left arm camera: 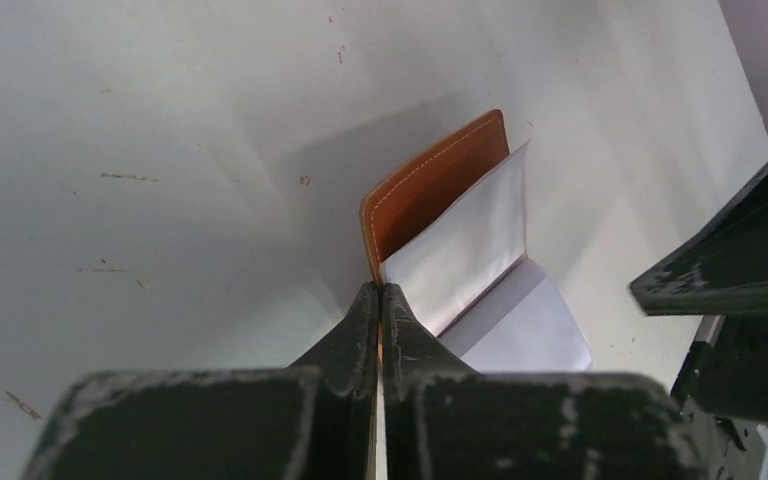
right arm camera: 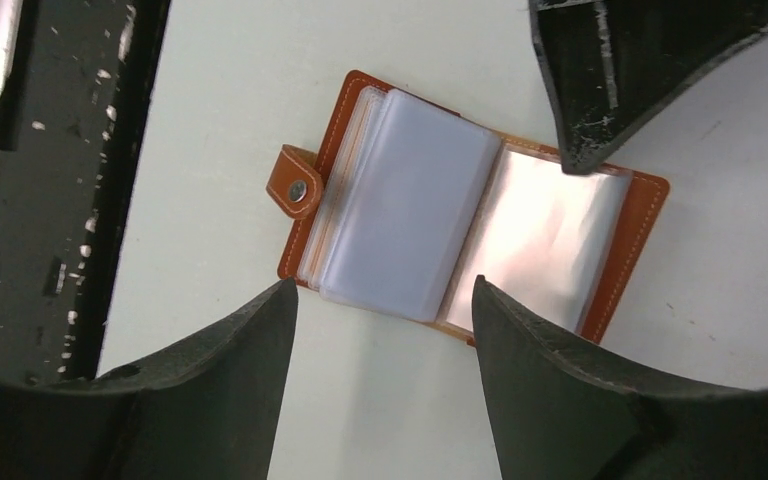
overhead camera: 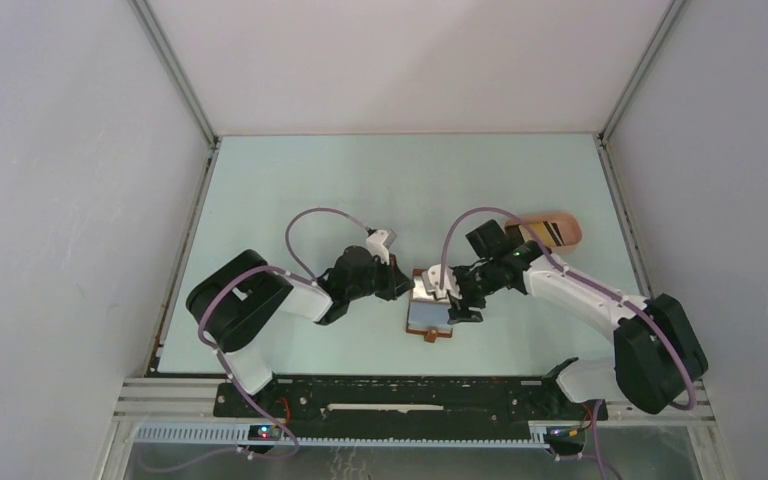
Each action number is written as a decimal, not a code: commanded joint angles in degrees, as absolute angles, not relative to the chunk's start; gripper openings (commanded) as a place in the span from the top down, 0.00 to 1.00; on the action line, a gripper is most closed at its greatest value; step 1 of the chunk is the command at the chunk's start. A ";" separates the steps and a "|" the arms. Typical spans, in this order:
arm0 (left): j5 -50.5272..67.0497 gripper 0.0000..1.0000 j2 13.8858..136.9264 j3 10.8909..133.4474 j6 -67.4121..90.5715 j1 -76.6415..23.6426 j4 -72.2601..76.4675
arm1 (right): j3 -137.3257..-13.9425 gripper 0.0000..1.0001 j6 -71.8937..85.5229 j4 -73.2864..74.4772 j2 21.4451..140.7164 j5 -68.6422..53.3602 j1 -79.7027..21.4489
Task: Put the credit cards into the card holder
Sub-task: Turn over the card holder at the center of the board.
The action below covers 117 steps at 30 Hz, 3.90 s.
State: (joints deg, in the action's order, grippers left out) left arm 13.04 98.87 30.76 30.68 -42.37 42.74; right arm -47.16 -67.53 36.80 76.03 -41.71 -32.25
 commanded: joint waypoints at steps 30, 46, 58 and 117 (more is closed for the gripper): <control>14.55 1.00 98.38 25.73 35.25 -42.52 52.86 | -52.99 0.26 -53.94 28.79 91.34 -21.84 -41.66; 16.36 1.00 98.88 24.51 33.40 -42.45 53.26 | -53.53 0.31 -46.98 23.33 88.06 -16.39 -38.75; 16.35 1.00 98.63 24.61 33.87 -42.51 53.26 | -53.47 0.30 -42.59 19.28 87.64 -10.64 -37.00; 5.53 0.81 98.87 29.18 35.95 -48.61 45.88 | -58.33 0.35 -38.23 27.65 81.15 -25.71 -29.95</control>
State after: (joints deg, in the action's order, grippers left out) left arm 8.21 99.22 28.86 36.58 -49.06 45.19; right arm -55.99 -36.73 25.61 87.39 -18.00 -31.73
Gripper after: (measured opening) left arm 0.188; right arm 0.644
